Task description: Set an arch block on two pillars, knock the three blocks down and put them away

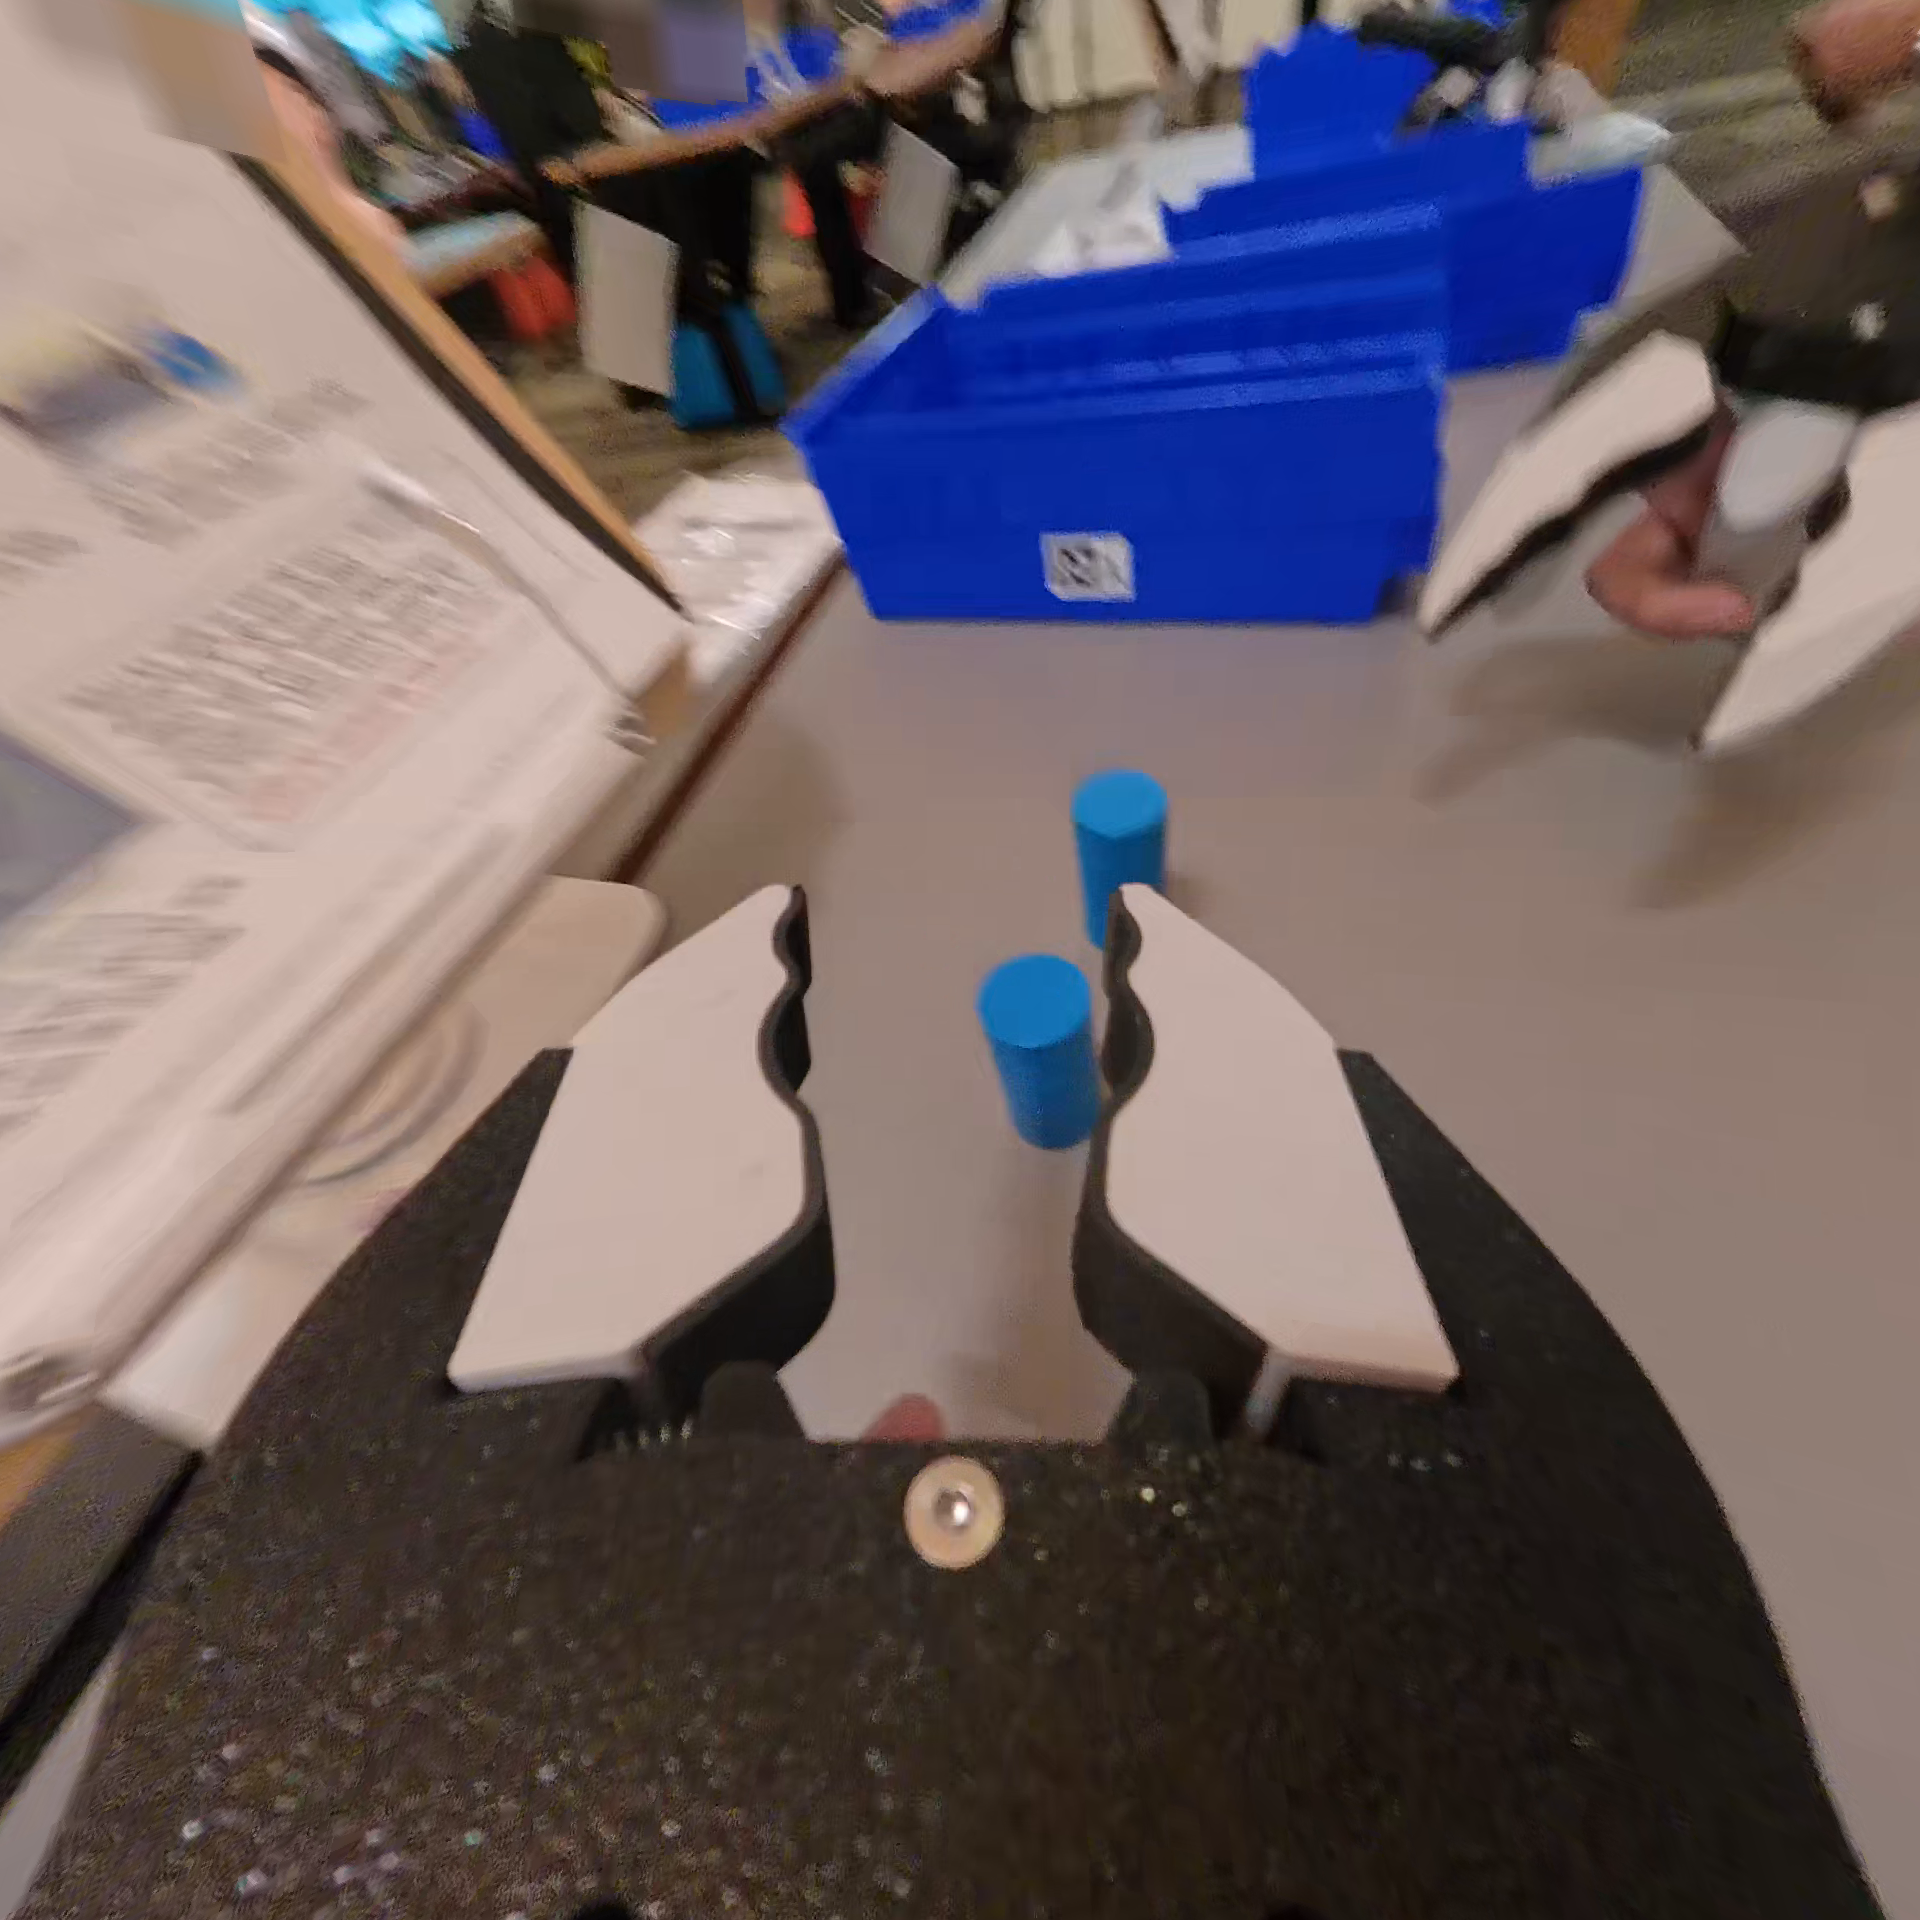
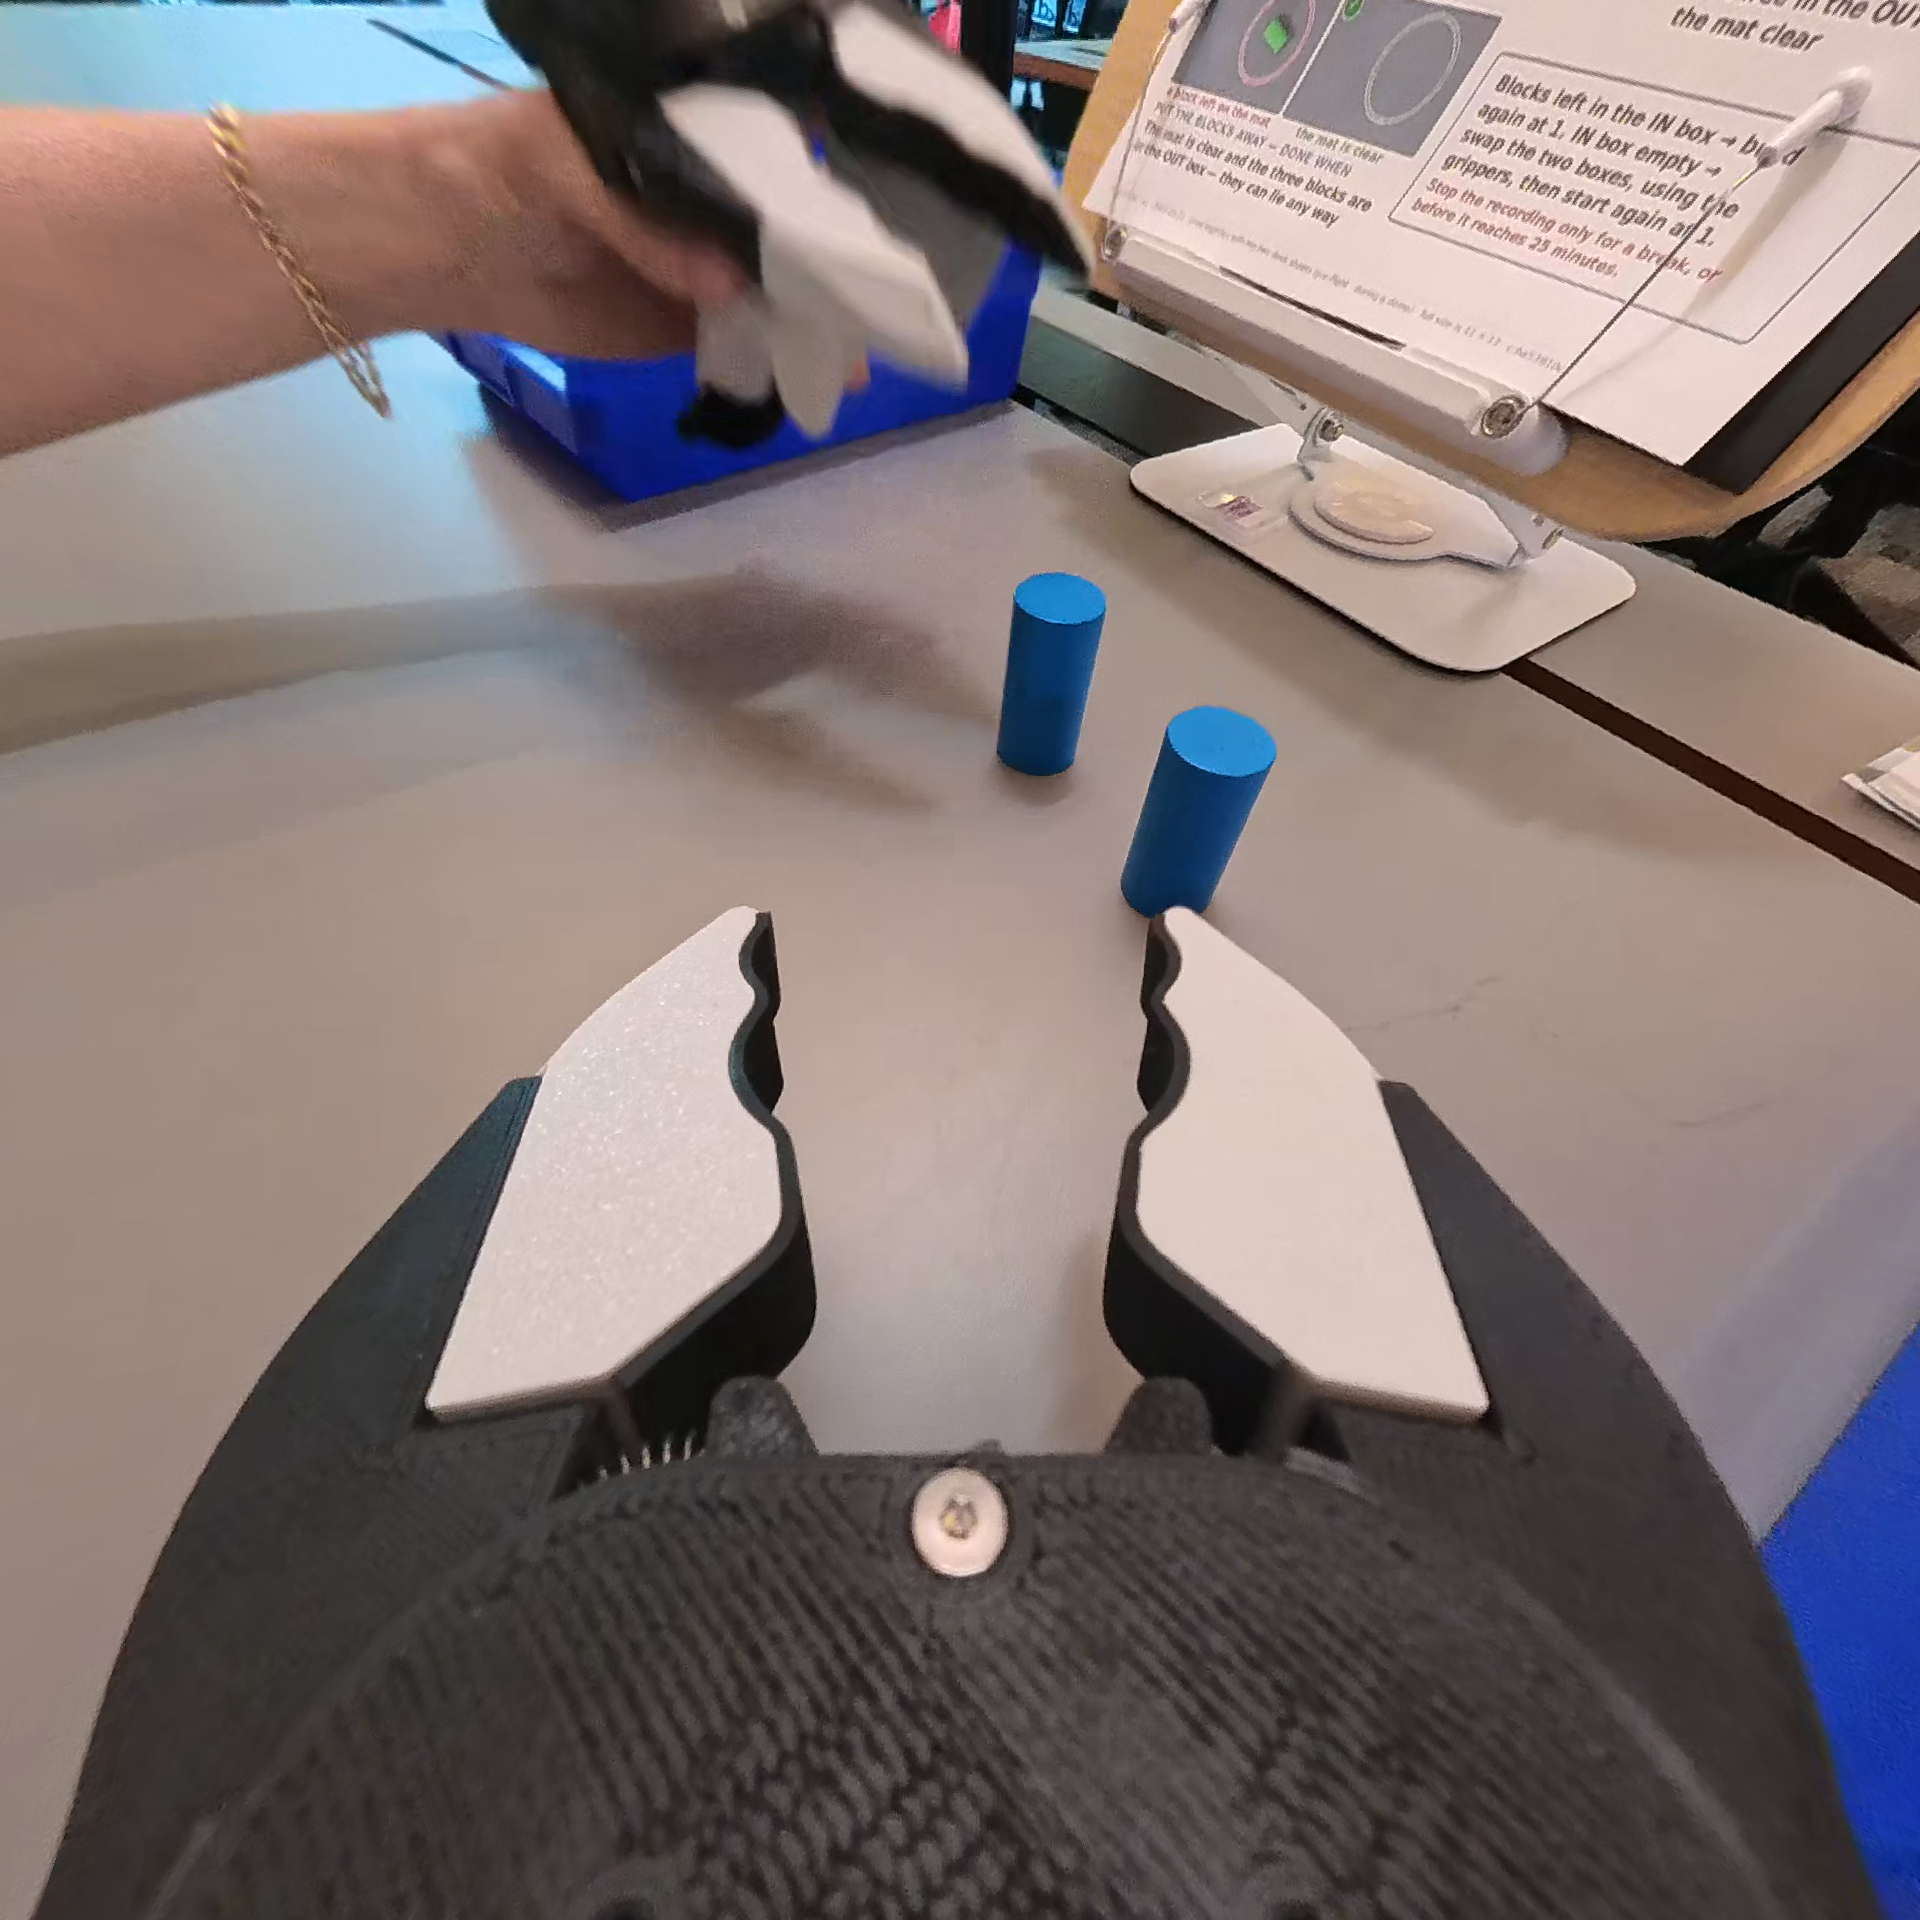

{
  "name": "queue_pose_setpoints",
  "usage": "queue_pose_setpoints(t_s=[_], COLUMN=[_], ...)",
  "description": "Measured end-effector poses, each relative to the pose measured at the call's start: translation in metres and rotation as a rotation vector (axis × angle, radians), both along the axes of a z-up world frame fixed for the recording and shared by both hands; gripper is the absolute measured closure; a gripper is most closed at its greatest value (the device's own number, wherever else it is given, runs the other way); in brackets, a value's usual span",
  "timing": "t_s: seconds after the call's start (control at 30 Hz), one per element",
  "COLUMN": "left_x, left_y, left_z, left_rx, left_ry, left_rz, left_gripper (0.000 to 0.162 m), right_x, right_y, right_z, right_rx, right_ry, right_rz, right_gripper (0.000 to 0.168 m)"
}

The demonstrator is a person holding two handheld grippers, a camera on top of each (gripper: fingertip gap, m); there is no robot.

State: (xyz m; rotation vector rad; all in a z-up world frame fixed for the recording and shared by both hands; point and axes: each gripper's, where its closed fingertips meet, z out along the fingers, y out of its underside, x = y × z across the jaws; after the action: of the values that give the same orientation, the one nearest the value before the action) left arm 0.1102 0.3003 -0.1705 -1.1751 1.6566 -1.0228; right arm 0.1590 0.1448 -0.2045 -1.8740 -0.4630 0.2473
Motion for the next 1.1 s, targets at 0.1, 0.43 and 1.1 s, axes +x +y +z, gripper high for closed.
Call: queue_pose_setpoints(t_s=[0.1, 0.43, 1.1], left_x=[-0.03, -0.206, -0.259], left_y=[0.027, 0.172, 0.173], left_z=[0.059, 0.07, -0.08], left_rx=[-0.012, -0.357, -0.939], left_ry=[-0.108, 0.259, 0.888], left_rz=[0.17, 0.902, 1.09], left_gripper=[0.098, 0.105, 0.108], right_x=[-0.002, -0.012, -0.017], right_y=[0.0, -0.002, 0.003], right_z=[0.003, 0.005, -0.001], right_rx=[0.002, 0.011, -0.006], right_ry=[-0.002, -0.005, 0.015], right_rz=[0.003, 0.016, 0.021], right_gripper=[0.1, 0.1, 0.1])
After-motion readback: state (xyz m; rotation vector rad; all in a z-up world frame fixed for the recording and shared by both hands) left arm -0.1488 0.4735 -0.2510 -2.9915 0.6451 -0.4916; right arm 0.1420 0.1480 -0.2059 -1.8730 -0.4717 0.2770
